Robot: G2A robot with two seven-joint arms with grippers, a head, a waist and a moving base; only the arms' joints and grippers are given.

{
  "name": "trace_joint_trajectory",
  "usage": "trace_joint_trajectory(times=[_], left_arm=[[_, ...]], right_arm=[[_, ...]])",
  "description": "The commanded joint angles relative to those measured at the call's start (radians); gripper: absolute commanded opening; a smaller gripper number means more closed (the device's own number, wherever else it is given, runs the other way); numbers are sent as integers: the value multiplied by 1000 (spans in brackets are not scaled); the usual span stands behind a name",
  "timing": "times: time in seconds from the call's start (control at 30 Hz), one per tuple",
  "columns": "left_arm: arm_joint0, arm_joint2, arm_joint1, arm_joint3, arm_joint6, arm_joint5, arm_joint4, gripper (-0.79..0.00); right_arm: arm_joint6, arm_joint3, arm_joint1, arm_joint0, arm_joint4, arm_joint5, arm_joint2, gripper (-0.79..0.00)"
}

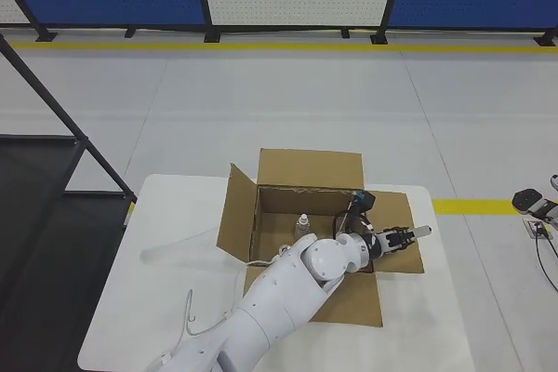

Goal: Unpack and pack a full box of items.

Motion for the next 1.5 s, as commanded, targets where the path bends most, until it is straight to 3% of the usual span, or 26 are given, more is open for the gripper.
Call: trace_joint_trajectory(times=[0.0,0.5,1.1,1.47], left_arm=[[5,-4,0,-6,8,6,10,0],[10,-4,0,-12,16,8,14,0],[74,-64,-1,-69,45,191,98,0],[93,-94,-8,-84,33,200,145,0]], right_arm=[[0,0,0,0,0,0,0,0],[0,0,0,0,0,0,0,0],[0,0,0,0,0,0,0,0],[0,0,0,0,0,0,0,0]])
